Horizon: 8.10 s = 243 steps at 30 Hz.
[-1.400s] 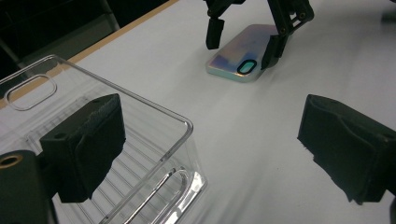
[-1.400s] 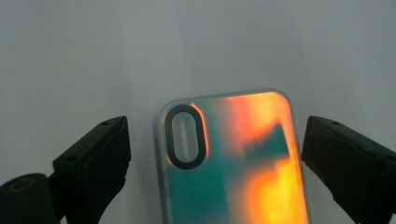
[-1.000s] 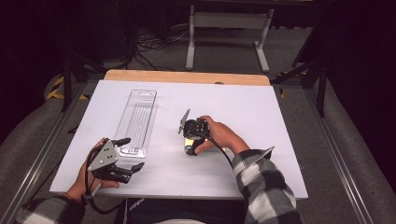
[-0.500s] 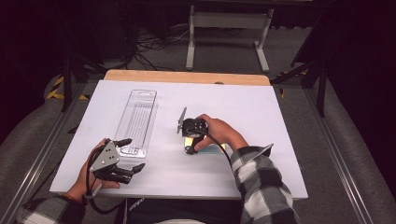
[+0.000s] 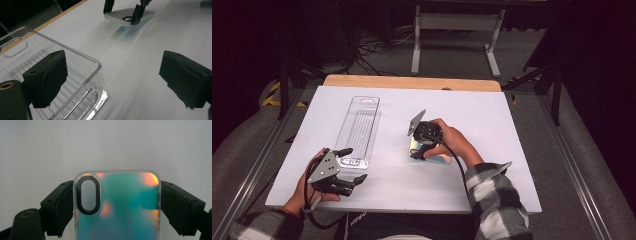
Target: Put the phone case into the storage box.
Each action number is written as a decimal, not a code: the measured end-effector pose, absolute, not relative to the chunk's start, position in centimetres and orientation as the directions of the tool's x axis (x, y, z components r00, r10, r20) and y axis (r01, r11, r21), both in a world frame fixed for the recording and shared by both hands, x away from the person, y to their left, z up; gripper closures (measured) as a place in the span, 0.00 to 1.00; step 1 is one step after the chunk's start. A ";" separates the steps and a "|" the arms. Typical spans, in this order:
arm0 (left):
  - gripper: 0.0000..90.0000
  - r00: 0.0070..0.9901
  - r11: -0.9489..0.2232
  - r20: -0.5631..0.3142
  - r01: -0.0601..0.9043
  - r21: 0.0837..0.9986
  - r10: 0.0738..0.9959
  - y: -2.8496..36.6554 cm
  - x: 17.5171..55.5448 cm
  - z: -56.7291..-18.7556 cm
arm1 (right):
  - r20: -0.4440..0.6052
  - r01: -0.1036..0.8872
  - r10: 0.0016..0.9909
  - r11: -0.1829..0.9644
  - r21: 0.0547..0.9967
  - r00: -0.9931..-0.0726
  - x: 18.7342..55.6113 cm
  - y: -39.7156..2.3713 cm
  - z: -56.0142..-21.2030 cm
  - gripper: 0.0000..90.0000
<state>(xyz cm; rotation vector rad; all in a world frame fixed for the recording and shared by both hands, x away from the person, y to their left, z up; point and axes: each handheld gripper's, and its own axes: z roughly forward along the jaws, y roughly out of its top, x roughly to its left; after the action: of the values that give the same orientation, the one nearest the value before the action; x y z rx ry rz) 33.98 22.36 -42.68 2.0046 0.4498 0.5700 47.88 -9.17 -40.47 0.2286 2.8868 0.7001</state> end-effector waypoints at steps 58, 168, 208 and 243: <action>0.13 0.812 -0.325 0.145 0.057 0.944 0.565 19.0 34.7 -40.4 | -0.235 0.052 0.597 0.423 0.905 -0.767 40.6 -13.3 -35.6 0.20; 0.90 0.877 -0.279 0.070 0.075 0.957 0.476 11.5 38.0 -39.5 | -0.201 -0.049 0.752 0.220 0.974 -0.627 34.4 -10.7 -36.0 0.23; 0.90 0.894 -0.315 0.107 0.039 0.948 0.435 12.8 37.8 -38.5 | -0.301 -0.020 0.719 0.372 0.928 -0.626 35.1 -15.8 -39.6 0.19; 0.90 0.901 -0.323 0.126 0.016 0.946 0.414 13.8 37.9 -37.8 | -0.299 0.057 0.732 0.418 0.907 -0.612 33.7 -20.0 -42.1 0.18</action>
<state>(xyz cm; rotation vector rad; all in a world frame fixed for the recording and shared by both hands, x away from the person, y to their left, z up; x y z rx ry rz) 37.88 13.75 -37.81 1.8671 0.3188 0.4136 33.68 -19.99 -42.14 0.6674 1.9700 1.2229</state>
